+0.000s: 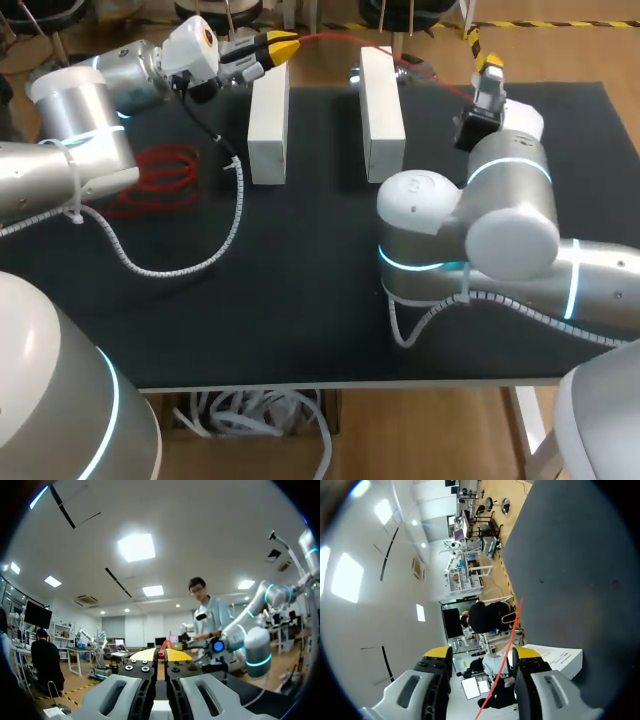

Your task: Grab the tape and strap the tape.

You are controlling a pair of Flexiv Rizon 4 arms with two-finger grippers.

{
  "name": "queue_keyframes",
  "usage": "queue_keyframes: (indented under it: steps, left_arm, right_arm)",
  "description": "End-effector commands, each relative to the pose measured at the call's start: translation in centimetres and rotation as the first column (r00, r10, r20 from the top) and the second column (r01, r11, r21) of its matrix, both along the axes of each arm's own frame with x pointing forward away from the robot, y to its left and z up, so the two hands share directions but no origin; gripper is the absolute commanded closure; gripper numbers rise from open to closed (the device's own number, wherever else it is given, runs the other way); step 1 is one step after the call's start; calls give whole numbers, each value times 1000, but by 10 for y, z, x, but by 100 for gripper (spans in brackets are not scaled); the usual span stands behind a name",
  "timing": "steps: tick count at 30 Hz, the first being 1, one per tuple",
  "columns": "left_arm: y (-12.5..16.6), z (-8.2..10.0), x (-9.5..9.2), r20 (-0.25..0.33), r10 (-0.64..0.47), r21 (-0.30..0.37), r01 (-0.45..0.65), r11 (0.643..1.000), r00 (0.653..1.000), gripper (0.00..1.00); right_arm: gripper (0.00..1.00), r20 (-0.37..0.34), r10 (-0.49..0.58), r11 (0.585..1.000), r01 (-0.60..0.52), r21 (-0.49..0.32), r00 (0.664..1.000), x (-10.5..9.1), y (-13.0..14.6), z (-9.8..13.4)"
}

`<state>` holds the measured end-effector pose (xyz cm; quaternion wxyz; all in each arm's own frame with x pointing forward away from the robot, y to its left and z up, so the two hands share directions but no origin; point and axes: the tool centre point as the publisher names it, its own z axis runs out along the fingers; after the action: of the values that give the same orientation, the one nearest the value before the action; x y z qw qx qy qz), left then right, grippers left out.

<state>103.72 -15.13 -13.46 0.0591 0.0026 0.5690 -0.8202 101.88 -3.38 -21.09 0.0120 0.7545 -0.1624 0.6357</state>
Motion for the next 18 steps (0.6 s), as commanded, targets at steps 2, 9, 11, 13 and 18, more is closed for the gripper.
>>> queue_keyframes:
  steps: [2,9,11,13,18]
  left_arm:
    - [0,0,1,0,-3,-1,3,1000,1000,100]
    - [0,0,1,0,-3,-1,3,1000,1000,100]
    - [0,0,1,0,-3,-1,3,1000,1000,100]
    - [0,0,1,0,-3,-1,3,1000,1000,100]
    - [0,0,1,0,-3,-1,3,1000,1000,100]
  right_arm:
    - [44,-15,-40,999,40,-8,999,5,1,2]
    - [40,-17,-33,999,33,-11,999,8,0,1]
    - [40,-16,-30,1000,30,-10,999,8,0,1]
    - [40,-16,-28,1000,28,-10,999,9,0,1]
    - [49,-14,-26,1000,26,-6,1000,9,1,3]
